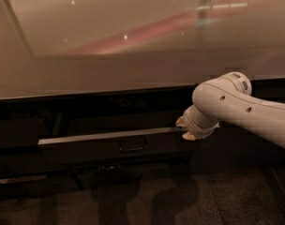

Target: Open top drawer

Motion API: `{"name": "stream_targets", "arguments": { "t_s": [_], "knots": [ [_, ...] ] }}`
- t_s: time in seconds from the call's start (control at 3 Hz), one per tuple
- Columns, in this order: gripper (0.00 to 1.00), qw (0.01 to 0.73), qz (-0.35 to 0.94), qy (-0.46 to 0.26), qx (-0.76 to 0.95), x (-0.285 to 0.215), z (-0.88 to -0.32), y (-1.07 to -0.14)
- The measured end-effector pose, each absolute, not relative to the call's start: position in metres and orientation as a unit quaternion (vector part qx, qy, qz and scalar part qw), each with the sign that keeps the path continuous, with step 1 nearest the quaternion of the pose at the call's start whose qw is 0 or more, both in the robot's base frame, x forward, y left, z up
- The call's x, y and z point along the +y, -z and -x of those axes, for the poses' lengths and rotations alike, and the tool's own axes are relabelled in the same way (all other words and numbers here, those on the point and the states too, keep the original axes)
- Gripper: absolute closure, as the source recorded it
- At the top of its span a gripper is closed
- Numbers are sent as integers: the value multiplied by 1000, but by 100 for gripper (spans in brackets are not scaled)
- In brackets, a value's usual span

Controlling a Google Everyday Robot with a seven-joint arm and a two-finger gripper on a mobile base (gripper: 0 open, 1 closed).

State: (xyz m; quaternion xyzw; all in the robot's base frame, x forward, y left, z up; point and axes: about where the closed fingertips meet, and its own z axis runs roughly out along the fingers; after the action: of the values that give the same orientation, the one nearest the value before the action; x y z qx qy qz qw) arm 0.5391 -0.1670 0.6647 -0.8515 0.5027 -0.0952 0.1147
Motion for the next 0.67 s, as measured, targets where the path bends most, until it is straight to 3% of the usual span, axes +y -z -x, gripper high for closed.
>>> {"name": "stream_targets", "arguments": {
  "t_s": [0.67],
  "knots": [
    [100, 117, 852, 92, 502, -167, -537, -665]
  ]
}}
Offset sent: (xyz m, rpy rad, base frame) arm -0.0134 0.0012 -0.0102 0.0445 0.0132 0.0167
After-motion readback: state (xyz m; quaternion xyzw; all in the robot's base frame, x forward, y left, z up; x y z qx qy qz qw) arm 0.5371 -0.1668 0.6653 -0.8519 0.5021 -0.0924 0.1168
